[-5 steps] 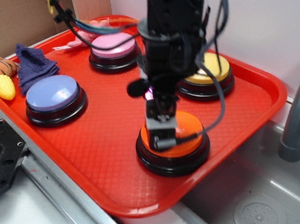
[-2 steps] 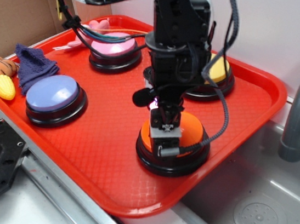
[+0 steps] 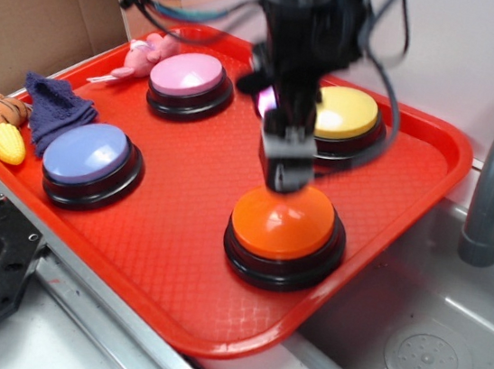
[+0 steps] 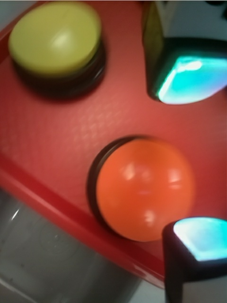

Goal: Push the orange button.

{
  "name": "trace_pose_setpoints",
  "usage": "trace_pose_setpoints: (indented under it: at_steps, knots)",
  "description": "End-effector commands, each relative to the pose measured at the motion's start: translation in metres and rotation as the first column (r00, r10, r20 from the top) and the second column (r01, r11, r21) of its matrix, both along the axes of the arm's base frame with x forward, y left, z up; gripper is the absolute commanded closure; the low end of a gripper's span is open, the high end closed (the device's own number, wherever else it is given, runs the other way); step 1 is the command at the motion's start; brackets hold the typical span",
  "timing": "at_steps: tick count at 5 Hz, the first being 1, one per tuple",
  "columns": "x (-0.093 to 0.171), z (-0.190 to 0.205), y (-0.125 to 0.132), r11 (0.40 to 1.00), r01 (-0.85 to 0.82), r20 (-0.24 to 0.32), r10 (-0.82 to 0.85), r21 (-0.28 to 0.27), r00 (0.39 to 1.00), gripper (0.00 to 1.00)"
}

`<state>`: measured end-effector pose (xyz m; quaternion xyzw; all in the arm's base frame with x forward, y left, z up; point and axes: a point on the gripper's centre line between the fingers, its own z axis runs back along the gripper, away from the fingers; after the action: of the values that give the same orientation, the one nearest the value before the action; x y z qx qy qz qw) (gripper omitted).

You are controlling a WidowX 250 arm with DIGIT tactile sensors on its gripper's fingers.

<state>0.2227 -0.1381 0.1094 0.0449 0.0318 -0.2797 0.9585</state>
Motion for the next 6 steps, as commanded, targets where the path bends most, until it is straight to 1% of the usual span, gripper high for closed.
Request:
trace_pose_setpoints:
  at_steps: [1,2,4,5,6]
  knots:
    - [-0.008,0.038,0.001,0.995,0.006,0.074,0.001,-0.098,0.997,0.0]
    - [-0.01,0.045,0.002,0.994,0.007,0.089,0.002,-0.106,0.996,0.0]
    - [-0.019,0.056,0.001,0.995,0.029,0.106,-0.019,-0.091,0.994,0.0]
    - [-0.027,0.063,0.0,0.995,0.036,0.099,-0.027,-0.091,0.995,0.0]
    - [-0.033,0.071,0.001,0.993,0.009,0.096,0.002,-0.115,0.995,0.0]
